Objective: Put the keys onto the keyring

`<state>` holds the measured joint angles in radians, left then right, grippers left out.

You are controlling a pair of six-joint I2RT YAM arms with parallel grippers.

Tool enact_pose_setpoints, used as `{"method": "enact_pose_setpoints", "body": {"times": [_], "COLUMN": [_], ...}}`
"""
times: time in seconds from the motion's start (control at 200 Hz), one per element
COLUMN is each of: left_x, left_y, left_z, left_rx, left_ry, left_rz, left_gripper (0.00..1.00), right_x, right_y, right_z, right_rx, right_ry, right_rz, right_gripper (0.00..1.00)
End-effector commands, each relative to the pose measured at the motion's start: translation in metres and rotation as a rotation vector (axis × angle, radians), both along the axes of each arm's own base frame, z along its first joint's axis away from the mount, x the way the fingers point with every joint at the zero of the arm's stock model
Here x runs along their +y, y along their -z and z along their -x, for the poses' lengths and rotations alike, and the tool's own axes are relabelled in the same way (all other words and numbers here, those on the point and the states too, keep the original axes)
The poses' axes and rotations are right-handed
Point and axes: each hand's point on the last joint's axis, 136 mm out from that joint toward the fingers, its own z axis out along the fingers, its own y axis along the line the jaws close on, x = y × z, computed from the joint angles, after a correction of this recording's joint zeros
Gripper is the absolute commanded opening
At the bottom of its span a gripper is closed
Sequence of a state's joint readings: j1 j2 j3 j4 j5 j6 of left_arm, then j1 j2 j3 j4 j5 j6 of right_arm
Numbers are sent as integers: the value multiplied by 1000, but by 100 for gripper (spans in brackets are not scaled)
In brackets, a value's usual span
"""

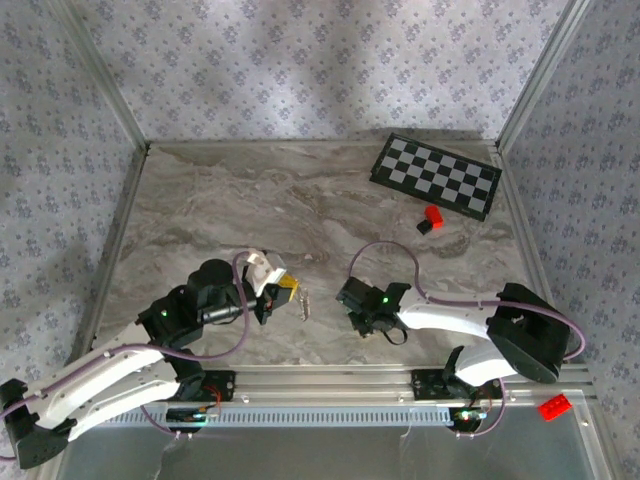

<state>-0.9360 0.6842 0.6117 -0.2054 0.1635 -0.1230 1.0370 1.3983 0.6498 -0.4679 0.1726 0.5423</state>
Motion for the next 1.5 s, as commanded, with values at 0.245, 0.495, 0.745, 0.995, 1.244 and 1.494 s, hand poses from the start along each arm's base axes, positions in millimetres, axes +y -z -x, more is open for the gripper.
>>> {"method": "enact_pose_setpoints", "body": {"times": [0.245, 0.495, 0.745, 0.995, 1.244, 1.494], "left_x": [-1, -1, 0, 4, 6, 6], "left_y": [-30, -30, -32, -32, -29, -23], "left_z": [-2, -2, 1, 3, 7, 9], "left_rx": [-78, -84, -87, -92, -85, -84], "left_ry": [6, 14, 18, 16, 19, 23], "left_rz": [60, 63, 72, 84, 111, 129], "left_gripper": [0, 0, 0, 0, 0, 0], "right_x": [7, 3, 0, -15, -28, -25], "right_y": [6, -2, -13, -19, -17, -12], "right_z": [19, 19, 21, 35, 60, 78], "right_rx": [51, 33, 21, 89, 248, 378], "right_ry": [-3, 4, 3, 48, 46, 10], "right_rz": [-34, -13, -2, 58, 169, 201], "right_gripper": [19, 13, 8, 4, 3, 3]}}
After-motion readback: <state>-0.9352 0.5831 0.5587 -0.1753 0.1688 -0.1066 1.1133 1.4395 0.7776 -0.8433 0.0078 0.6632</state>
